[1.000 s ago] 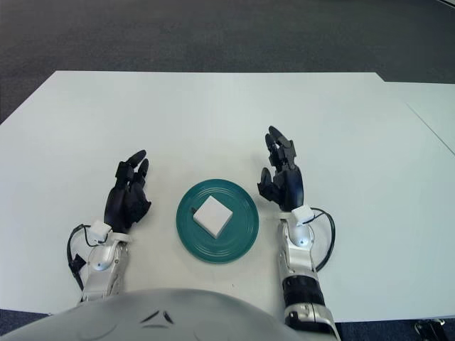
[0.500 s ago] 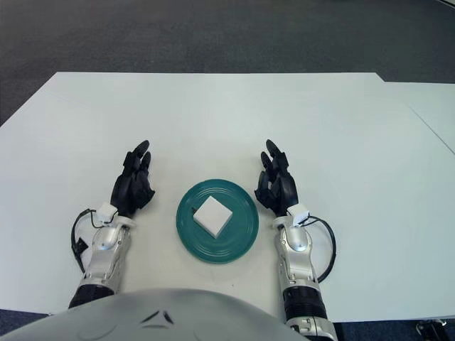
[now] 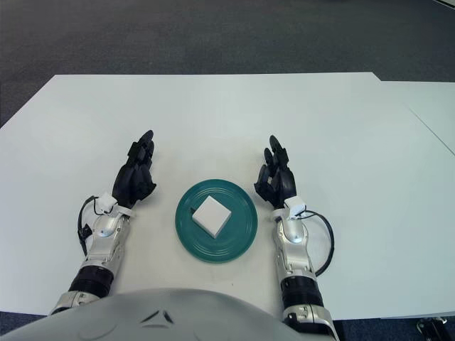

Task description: Put the charger into the plate.

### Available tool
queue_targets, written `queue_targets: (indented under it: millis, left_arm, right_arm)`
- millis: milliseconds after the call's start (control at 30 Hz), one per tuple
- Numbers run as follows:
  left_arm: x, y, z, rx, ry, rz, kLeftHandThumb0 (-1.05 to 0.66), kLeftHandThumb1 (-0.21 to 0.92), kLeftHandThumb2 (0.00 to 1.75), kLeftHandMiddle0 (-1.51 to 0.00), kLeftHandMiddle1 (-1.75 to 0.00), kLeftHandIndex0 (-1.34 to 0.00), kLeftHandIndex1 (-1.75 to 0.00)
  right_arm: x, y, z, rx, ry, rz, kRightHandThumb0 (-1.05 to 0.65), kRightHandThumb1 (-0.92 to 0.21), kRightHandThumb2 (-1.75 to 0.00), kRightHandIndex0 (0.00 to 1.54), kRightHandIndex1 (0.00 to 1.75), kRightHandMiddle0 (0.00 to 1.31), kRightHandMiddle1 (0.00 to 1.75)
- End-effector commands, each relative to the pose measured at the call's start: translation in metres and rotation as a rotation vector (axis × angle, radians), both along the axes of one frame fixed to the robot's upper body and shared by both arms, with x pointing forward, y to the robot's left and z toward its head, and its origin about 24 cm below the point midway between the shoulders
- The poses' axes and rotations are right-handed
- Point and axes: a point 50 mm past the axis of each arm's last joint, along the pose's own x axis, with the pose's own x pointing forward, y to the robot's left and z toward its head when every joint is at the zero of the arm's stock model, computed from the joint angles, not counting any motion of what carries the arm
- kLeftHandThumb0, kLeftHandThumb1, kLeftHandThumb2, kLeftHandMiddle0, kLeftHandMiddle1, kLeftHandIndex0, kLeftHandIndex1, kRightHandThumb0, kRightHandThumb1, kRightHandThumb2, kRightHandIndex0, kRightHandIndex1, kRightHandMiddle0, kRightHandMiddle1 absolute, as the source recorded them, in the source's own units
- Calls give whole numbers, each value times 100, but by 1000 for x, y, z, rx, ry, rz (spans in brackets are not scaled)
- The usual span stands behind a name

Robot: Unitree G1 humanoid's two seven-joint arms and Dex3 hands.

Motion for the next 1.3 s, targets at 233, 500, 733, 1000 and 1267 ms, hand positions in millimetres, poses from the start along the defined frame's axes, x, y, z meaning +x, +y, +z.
queue_targets:
  millis: [233, 500, 733, 1000, 1267]
  left_arm:
    - [-27, 7, -40, -89, 191, 45, -105, 92, 95, 0, 0, 0, -23]
    - [-30, 7, -44, -138, 212, 41, -105, 92, 96, 0, 0, 0, -28]
    - [-32, 9, -41, -203, 201, 68, -105, 92, 97, -2, -1, 0, -39]
    - [-37, 9, -32, -149, 137, 108, -103, 92, 98, -11, -3, 0, -54]
    - [-43, 7, -32, 4, 84, 82, -104, 92, 102, -9, -1, 0, -49]
  right_arm:
    - [-13, -1, -39, 11, 223, -46, -65, -92, -96, 5, 0, 0, 20]
    - [-10, -1, -42, 1, 232, -51, -67, -92, -96, 3, 0, 0, 20]
    - [-13, -1, -42, 3, 217, -56, -66, -92, -97, 4, 1, 0, 20]
    - [-18, -2, -39, -4, 191, -37, -66, -92, -96, 5, 1, 0, 20]
    - [-20, -2, -36, 12, 154, -29, -69, -92, -93, 6, 1, 0, 22]
